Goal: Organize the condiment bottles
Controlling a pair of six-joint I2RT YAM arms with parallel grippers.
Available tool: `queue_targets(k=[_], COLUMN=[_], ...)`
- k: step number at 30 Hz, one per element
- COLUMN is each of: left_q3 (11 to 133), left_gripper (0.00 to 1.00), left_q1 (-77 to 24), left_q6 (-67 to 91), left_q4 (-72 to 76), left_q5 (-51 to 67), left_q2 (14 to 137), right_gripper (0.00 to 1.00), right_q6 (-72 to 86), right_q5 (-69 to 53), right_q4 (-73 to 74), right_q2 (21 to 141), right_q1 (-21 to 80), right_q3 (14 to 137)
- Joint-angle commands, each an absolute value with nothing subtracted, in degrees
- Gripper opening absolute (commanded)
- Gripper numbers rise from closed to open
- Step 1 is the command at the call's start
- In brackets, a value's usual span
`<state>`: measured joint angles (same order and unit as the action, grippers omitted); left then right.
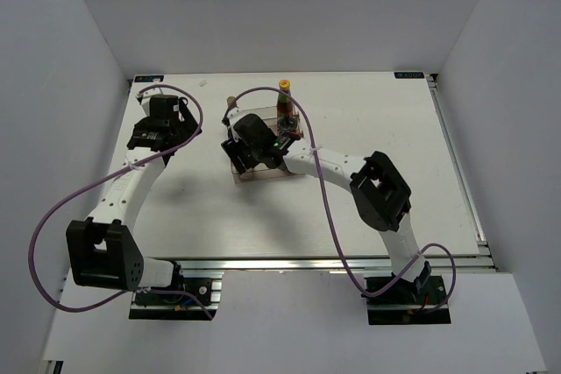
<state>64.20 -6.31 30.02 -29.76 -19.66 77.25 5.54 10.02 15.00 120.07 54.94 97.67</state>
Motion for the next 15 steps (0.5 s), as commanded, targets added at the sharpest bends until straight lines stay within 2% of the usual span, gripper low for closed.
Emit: queue_targets(k=[1,2,3,8,15], left_q3=[63.98,63.98,63.98,63.72,63.63], left_gripper=[0.98,0.98,0.98,0.98,0.98], left_q1=[-5.89,-5.98,-5.89,-5.89,-5.89], left_q6=[30.06,30.06,30.06,30.15,29.62], left_q4=[-28.74,-28.91,-28.92,-28.83,-29.18], left_q5=[-18.81,-18.81,-18.81,-18.37,-18.37], left_q2=[76.73,76.73,76.73,76.2,75.15], right_gripper=[0.69,0.76,0.89,0.89,0.89], right_q6=[6.42,6.5,6.42,5.98,2.2], right_q5=[9.41,9.32,9.32,9.05,7.74], right_q4=[11.07,11.16,11.51,12.57,11.77], right_q2=[118.39,118.04,117.52,115.14,104.97], right_q1=[55.19,55.2,55.2,55.2,54.93], right_q3=[101.07,100.99,100.99,101.08,99.85])
